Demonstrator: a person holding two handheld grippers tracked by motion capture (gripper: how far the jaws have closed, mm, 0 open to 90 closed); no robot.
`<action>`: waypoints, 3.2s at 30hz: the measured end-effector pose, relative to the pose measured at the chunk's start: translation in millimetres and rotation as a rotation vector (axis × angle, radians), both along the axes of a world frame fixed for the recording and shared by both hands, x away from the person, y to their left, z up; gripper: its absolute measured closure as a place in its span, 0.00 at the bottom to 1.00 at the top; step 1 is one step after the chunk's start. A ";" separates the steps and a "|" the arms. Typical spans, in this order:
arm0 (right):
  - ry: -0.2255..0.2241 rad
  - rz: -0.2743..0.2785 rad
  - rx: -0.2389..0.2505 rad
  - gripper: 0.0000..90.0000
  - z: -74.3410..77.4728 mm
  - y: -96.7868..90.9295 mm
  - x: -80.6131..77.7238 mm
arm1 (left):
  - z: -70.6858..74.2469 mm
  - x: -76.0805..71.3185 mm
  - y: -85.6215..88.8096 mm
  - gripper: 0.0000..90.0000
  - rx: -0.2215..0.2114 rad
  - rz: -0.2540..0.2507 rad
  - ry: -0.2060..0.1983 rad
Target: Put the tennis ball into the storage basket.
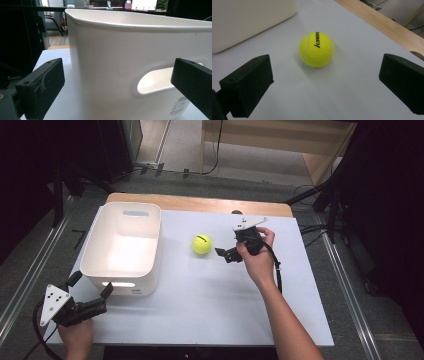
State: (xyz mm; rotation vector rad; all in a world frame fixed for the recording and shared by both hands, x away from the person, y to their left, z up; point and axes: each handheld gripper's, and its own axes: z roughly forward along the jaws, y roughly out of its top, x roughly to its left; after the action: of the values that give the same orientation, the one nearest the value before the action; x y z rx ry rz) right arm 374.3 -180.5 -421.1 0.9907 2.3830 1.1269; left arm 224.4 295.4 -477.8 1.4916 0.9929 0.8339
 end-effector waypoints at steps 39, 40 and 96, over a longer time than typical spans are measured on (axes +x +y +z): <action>0.094 0.052 -0.063 0.00 -8.9 37.8 30.5 | 0.1 0.1 0.1 0.00 -0.001 0.001 0.000; 0.094 0.052 -0.063 0.00 -8.9 37.8 30.5 | 0.1 0.1 0.1 0.00 -0.001 0.001 0.000; 0.317 0.108 -0.210 0.14 -42.0 85.0 86.3 | 0.5 -0.2 1.7 0.00 -0.016 -0.002 -0.002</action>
State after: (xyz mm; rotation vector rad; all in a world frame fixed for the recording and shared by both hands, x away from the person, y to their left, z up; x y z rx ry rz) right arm 460.7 -95.5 -463.1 1.0435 2.7656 0.7778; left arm 224.2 297.1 -477.3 1.4782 0.9938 0.8242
